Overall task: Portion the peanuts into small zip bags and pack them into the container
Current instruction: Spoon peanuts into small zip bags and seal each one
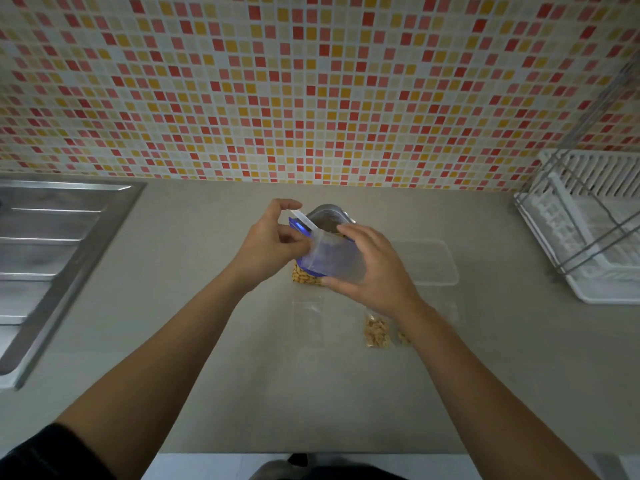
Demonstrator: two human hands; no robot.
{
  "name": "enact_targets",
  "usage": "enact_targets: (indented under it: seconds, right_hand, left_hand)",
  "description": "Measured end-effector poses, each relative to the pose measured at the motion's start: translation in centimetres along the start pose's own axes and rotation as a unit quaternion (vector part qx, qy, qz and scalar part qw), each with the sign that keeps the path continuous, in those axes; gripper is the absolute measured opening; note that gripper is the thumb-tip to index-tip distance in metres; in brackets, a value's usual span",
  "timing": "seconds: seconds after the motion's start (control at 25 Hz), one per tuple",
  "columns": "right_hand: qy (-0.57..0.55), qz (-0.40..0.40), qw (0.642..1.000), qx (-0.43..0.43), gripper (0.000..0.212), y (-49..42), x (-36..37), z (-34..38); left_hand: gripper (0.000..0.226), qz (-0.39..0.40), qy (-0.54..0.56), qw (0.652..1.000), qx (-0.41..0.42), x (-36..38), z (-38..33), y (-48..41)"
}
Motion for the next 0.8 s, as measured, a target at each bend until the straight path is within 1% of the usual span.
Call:
enact_targets:
  seconds: [0.08, 0.16, 0.28, 0.36, 0.48, 0.52, 0.56, 0.6, 0.64, 0.68, 0.72, 0.76, 0.8]
  right_hand:
    - [0.05, 0.014, 0.999, -0.003, 0.082, -0.6, 1.2, 0.5]
    - [0.057, -0.001, 0.998, 0.002, 0.08, -0.9, 1.6, 0.4]
    - [0.024, -0.027, 0.999, 0.004, 0.066, -0.9, 1.5, -0.1]
    - [-0.004, -0.027, 1.0, 0.005, 0.055, -1.0, 1.6, -0.2]
    - [-0.078, -0.053, 0.995, 0.012, 0.036, -0.9, 1.7, -0.4]
    - [-0.104, -0.07, 0.992, 0.021, 0.034, -0.9, 1.6, -0.8]
    - [-0.129, -0.087, 0.987, 0.039, 0.034, -0.8, 1.4, -1.3]
    - [-0.154, -0.103, 0.981, 0.064, 0.035, -0.8, 1.2, -1.9]
    - [-0.176, -0.113, 0.974, 0.091, 0.037, -0.8, 1.0, -2.6]
    - [-0.194, -0.115, 0.967, 0.118, 0.038, -0.8, 1.1, -3.2]
    - [-0.206, -0.111, 0.962, 0.143, 0.039, -0.8, 1.2, -3.8]
    - [-0.215, -0.102, 0.957, 0.165, 0.042, -0.9, 1.4, -4.3]
    - [-0.227, -0.092, 0.952, 0.183, 0.045, -0.8, 1.6, -4.7]
  left_hand:
    - [0.056, 0.007, -0.037, 0.999, 0.012, 0.6, -0.7, -0.1]
    - [0.058, 0.011, -0.068, 0.997, 0.028, 1.0, -1.3, -0.2]
    - [0.057, 0.023, -0.105, 0.994, 0.028, 1.4, -1.1, -0.6]
    - [0.054, 0.027, -0.124, 0.992, 0.02, 1.5, -0.7, -0.7]
    - [0.05, 0.042, -0.109, 0.993, 0.011, 1.5, -0.5, -0.8]
    - [0.045, 0.025, -0.092, 0.995, 0.021, 1.1, -0.7, -1.0]
    - [0.038, -0.022, -0.083, 0.996, 0.039, 0.3, -1.0, -1.4]
    - [0.033, -0.093, -0.093, 0.99, 0.055, -0.9, -1.1, -2.0]
    - [0.032, -0.157, -0.114, 0.98, 0.051, -2.1, -0.8, -2.8]
    - [0.036, -0.193, -0.133, 0.972, 0.021, -3.1, 0.0, -3.7]
    - [0.044, -0.186, -0.131, 0.973, -0.035, -3.5, 1.4, -4.9]
    - [0.05, -0.15, -0.099, 0.979, -0.097, -3.2, 3.0, -6.0]
    - [0.05, -0.11, -0.053, 0.983, -0.141, -2.5, 4.3, -6.7]
Point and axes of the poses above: each hand's wrist, its own y-axis away from the middle knuckle, its own x-axis out of the palm, z = x × y, the point moved 7 cm from there along -y, towards the middle knuckle
